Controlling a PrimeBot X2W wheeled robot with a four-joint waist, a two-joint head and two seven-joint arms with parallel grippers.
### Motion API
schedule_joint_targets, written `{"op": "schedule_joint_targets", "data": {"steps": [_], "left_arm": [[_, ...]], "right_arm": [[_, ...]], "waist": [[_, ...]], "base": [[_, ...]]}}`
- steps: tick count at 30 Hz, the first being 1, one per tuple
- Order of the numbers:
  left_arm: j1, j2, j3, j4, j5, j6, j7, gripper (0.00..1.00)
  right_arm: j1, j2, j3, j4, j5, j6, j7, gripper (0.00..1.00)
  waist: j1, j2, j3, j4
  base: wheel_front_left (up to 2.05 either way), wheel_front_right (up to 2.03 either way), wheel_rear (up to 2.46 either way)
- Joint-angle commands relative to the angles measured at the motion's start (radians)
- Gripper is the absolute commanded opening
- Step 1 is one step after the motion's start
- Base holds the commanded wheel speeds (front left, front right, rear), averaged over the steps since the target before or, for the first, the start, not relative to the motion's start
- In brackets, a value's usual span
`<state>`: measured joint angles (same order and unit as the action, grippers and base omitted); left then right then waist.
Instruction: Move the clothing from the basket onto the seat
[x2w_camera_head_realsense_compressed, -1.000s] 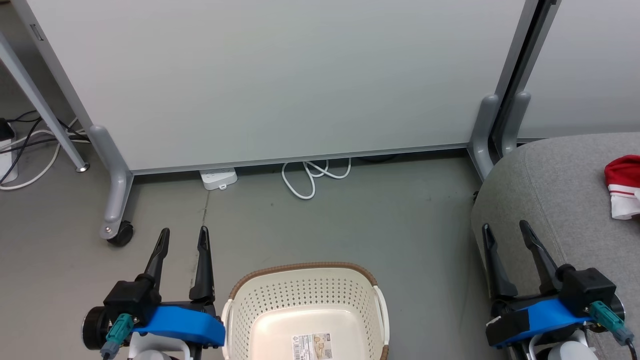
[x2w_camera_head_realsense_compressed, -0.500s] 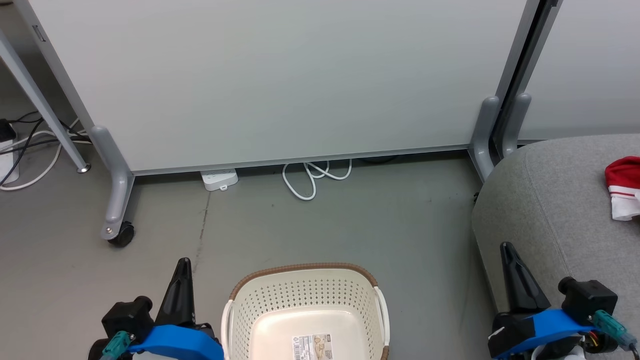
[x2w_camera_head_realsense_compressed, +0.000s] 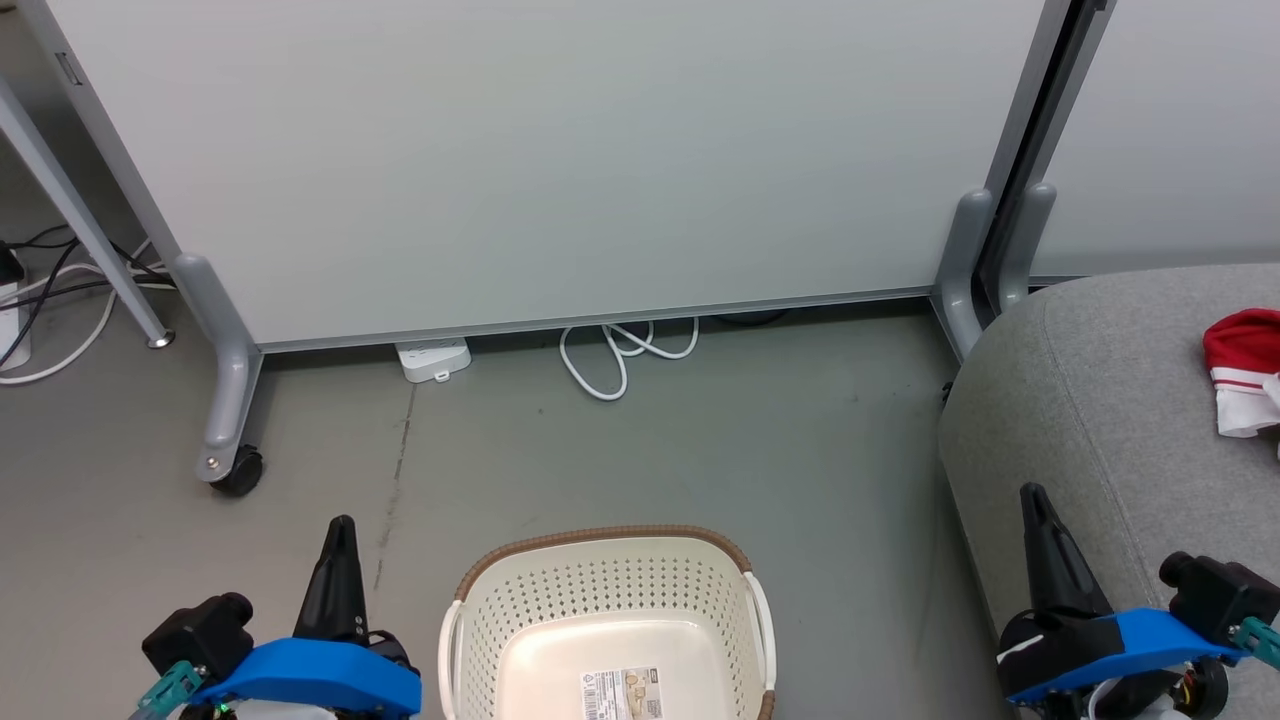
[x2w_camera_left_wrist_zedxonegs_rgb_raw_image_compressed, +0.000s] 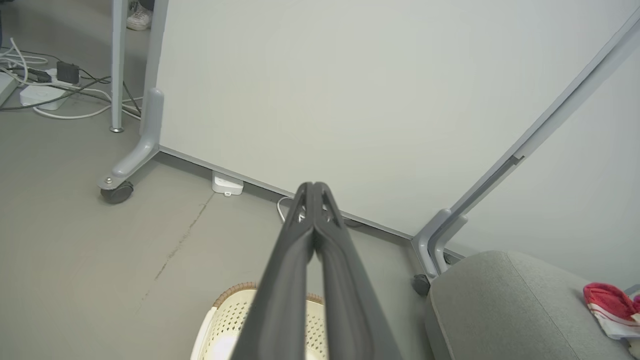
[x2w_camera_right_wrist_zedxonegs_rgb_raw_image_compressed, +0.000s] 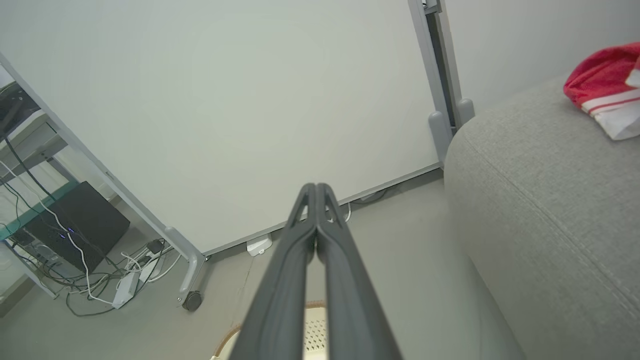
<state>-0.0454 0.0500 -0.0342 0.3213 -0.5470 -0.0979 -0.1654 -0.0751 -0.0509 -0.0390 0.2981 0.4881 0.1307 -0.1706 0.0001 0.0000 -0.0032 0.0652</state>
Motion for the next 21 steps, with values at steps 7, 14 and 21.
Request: {"op": "schedule_joint_targets", "data": {"steps": [7,14,21], "left_arm": [[-0.035,0.001,0.023,-0.026,-0.123,-0.005,0.031,0.0],[-0.04,0.001,0.037,-0.032,-0.224,-0.008,0.057,0.0],[-0.043,0.001,0.049,-0.037,-0.316,-0.012,0.082,0.0]], "right_arm": [[-0.02,-0.001,-0.01,-0.024,0.132,0.0,0.031,0.0],[-0.023,-0.001,-0.017,-0.028,0.238,0.0,0.058,0.0],[-0.025,-0.001,-0.024,-0.031,0.335,0.0,0.084,0.0]], "waist": [[0.0,0.0,0.0,-0.004],[0.0,0.0,0.001,-0.009],[0.0,0.0,0.001,-0.013]], "base": [[0.0,0.0,0.0],[0.0,0.0,0.0],[0.0,0.0,0.0]]}}
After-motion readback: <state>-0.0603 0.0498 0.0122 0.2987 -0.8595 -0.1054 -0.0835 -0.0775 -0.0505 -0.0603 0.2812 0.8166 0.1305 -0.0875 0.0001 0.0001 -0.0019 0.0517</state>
